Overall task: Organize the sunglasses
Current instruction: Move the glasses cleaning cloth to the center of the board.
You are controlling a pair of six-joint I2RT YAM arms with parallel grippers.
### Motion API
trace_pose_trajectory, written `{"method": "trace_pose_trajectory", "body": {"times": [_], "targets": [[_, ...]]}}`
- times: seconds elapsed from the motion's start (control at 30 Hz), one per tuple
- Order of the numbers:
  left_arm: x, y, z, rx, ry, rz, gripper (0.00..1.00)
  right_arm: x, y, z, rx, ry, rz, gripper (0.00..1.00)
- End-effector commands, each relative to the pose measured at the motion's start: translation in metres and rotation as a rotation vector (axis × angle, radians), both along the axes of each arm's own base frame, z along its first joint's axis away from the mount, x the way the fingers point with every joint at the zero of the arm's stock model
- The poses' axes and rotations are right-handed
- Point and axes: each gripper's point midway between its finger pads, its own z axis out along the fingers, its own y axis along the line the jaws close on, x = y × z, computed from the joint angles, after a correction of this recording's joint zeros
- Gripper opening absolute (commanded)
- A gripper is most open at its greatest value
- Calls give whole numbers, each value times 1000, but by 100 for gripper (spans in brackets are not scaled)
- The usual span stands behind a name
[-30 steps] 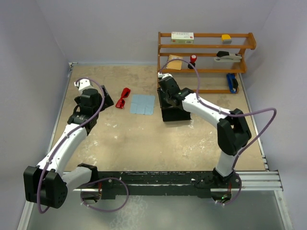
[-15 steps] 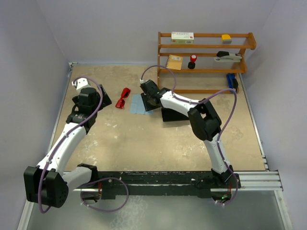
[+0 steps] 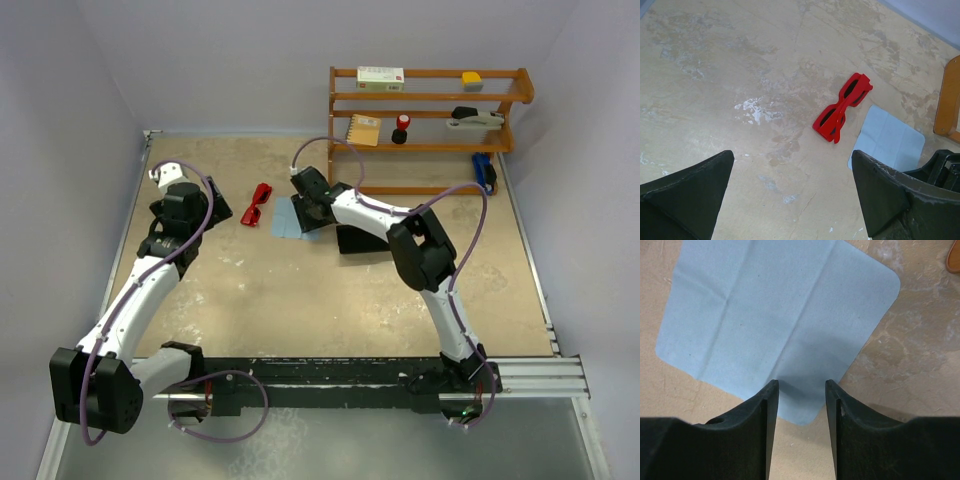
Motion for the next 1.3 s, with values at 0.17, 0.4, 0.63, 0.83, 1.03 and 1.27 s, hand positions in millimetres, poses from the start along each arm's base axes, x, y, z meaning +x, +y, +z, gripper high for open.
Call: {"method": "trace_pose_trajectory", "body": {"times": [0.17, 0.4, 0.63, 0.83, 1.03, 1.27], "targets": [[3, 2, 20, -17, -60, 5, 99, -14, 1, -14, -36, 15, 33, 40], [2, 2, 22, -18, -64, 5, 99, -25, 6, -25, -41, 39, 45, 32], [-1, 3, 24, -19, -69, 5, 99, -30, 0, -25, -52, 38, 25, 26], [-1, 3, 25, -21, -71, 1, 99, -37, -9, -25, -74, 49, 7, 13], [-3, 3, 26, -22, -75, 2, 99, -52, -20, -26, -83, 66, 16, 0], [-2, 2, 27, -27, -82, 1, 99, -84, -25, -22, -73, 98, 40, 0]]}}
